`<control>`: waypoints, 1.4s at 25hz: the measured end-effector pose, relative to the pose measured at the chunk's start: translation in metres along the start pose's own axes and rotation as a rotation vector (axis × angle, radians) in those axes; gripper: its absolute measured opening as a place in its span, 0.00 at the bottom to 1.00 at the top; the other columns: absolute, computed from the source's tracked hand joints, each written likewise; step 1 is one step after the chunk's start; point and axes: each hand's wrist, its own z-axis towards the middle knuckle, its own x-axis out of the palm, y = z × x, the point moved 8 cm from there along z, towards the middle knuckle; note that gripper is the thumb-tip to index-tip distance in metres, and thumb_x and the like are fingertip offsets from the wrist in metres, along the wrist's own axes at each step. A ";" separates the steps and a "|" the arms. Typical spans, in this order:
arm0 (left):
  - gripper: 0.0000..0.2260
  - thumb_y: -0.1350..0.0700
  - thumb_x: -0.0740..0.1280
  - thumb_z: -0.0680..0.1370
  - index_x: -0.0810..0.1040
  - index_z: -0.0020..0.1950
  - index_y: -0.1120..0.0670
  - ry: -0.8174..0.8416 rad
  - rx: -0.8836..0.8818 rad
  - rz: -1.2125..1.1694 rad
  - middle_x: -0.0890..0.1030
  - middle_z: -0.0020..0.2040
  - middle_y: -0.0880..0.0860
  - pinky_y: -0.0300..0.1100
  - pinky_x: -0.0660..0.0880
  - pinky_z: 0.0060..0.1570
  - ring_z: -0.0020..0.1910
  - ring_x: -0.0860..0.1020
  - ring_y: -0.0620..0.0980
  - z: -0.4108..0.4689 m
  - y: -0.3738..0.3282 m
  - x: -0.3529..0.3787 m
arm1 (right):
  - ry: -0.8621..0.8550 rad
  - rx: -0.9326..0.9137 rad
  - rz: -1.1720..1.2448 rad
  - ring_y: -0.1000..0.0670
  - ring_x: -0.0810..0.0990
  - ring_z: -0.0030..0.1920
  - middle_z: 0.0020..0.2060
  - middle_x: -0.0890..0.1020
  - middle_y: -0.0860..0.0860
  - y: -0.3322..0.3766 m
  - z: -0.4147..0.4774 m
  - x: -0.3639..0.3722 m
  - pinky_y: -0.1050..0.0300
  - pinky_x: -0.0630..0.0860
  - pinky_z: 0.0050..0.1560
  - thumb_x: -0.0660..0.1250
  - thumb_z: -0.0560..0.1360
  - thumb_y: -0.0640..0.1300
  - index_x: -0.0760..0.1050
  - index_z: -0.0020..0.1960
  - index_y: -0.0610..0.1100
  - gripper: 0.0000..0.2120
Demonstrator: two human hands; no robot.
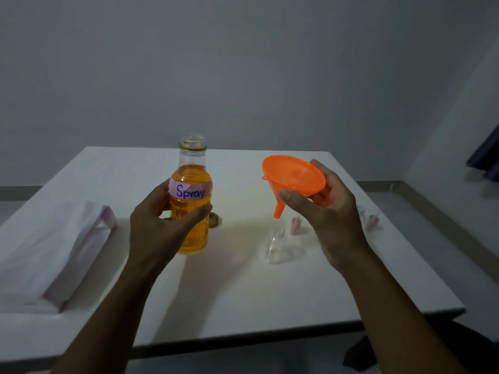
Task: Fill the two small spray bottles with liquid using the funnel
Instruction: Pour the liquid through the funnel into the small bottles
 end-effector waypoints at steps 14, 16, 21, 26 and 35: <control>0.29 0.43 0.75 0.64 0.77 0.63 0.50 0.000 0.031 0.042 0.82 0.55 0.50 0.42 0.77 0.49 0.52 0.80 0.47 -0.005 -0.001 0.020 | 0.133 0.007 -0.015 0.48 0.79 0.64 0.67 0.76 0.54 -0.025 -0.002 -0.004 0.40 0.82 0.58 0.80 0.58 0.61 0.67 0.74 0.55 0.48; 0.30 0.43 0.75 0.63 0.77 0.63 0.50 0.008 0.039 0.047 0.82 0.55 0.49 0.39 0.75 0.48 0.52 0.79 0.47 -0.005 -0.001 0.021 | 0.163 0.007 -0.016 0.49 0.79 0.64 0.66 0.77 0.55 -0.029 -0.002 -0.003 0.43 0.82 0.58 0.81 0.60 0.57 0.67 0.74 0.55 0.46; 0.29 0.42 0.76 0.62 0.78 0.61 0.46 0.025 0.048 0.058 0.82 0.52 0.45 0.34 0.74 0.43 0.51 0.79 0.42 -0.006 -0.004 0.019 | 0.223 0.000 0.012 0.54 0.80 0.63 0.66 0.77 0.55 -0.035 -0.006 -0.003 0.57 0.82 0.56 0.83 0.61 0.50 0.67 0.75 0.54 0.46; 0.28 0.50 0.79 0.66 0.76 0.64 0.47 0.083 0.068 0.105 0.82 0.54 0.46 0.31 0.74 0.41 0.51 0.79 0.39 -0.006 -0.010 0.020 | 0.249 -0.010 0.026 0.54 0.80 0.63 0.65 0.77 0.56 -0.036 -0.009 -0.001 0.58 0.82 0.54 0.84 0.59 0.51 0.68 0.74 0.55 0.46; 0.28 0.52 0.81 0.62 0.74 0.58 0.40 0.271 0.210 0.380 0.77 0.44 0.35 0.21 0.69 0.33 0.43 0.77 0.31 0.005 -0.058 0.019 | 0.263 -0.042 -0.053 0.52 0.77 0.66 0.68 0.75 0.56 -0.037 -0.007 -0.001 0.48 0.80 0.62 0.82 0.60 0.53 0.66 0.74 0.56 0.46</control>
